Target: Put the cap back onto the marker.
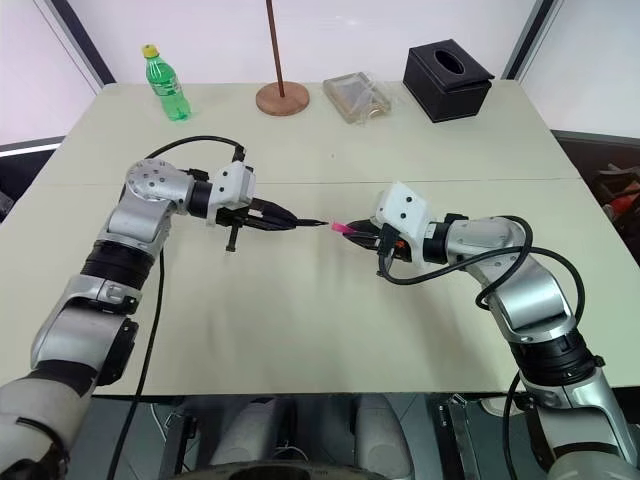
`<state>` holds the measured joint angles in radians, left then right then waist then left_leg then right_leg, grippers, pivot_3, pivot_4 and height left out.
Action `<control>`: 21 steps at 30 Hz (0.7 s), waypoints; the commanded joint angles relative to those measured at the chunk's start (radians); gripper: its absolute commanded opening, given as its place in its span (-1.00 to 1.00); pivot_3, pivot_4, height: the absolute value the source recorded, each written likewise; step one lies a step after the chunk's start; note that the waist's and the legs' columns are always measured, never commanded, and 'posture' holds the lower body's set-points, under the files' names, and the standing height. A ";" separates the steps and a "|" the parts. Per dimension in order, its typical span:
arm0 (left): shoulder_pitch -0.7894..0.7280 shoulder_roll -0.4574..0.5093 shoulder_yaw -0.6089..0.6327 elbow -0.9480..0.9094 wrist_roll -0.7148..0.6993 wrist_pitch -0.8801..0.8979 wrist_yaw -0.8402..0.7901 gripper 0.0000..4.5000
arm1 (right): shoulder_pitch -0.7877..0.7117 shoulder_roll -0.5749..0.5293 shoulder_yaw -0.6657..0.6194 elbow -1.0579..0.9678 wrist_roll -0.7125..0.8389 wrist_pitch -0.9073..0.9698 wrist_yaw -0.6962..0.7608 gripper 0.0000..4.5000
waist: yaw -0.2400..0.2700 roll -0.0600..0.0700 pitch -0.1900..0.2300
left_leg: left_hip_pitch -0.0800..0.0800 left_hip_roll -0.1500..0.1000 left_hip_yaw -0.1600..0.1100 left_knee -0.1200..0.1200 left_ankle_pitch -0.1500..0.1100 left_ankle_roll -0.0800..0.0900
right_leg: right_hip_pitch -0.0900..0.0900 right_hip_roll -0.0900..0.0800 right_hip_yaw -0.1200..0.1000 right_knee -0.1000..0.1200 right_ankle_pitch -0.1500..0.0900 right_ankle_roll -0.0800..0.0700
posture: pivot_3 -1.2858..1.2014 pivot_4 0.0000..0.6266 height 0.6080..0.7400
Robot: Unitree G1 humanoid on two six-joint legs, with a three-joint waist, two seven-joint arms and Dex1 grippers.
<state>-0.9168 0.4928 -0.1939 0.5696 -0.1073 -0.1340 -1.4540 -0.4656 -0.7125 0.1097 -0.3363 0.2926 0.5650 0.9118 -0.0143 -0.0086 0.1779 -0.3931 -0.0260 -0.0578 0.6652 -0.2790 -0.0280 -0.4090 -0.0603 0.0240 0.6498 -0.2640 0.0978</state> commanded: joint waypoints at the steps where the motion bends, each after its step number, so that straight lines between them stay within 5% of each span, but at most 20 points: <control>1: -0.027 0.006 0.010 -0.035 -0.013 0.006 0.005 -1.00 | -0.005 0.004 -0.004 -0.006 -0.003 -0.021 -0.004 -0.97 | 0.000 0.000 0.000 | 0.000 0.000 0.000 0.000 0.000 0.000 | 0.000 0.000 0.000 0.000 0.000 0.000 | 0.03 -0.52 1.00; 21: -0.003 -0.022 0.001 -0.078 -0.020 0.029 0.014 -1.00 | -0.022 0.035 0.010 0.017 -0.019 -0.038 -0.011 -0.97 | 0.000 0.000 0.000 | 0.000 0.000 0.000 0.000 0.000 0.000 | 0.000 0.000 0.000 0.000 0.000 0.000 | 0.03 -0.52 1.00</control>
<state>-0.9116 0.4710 -0.1939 0.5369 -0.1088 -0.1055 -1.4365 -0.4662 -0.6862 0.1151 -0.3060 0.2754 0.5519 0.9029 -0.0141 -0.0086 0.1779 -0.3931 -0.0260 -0.0578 0.6652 -0.2789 -0.0280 -0.4090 -0.0602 0.0240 0.6499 -0.2640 0.0978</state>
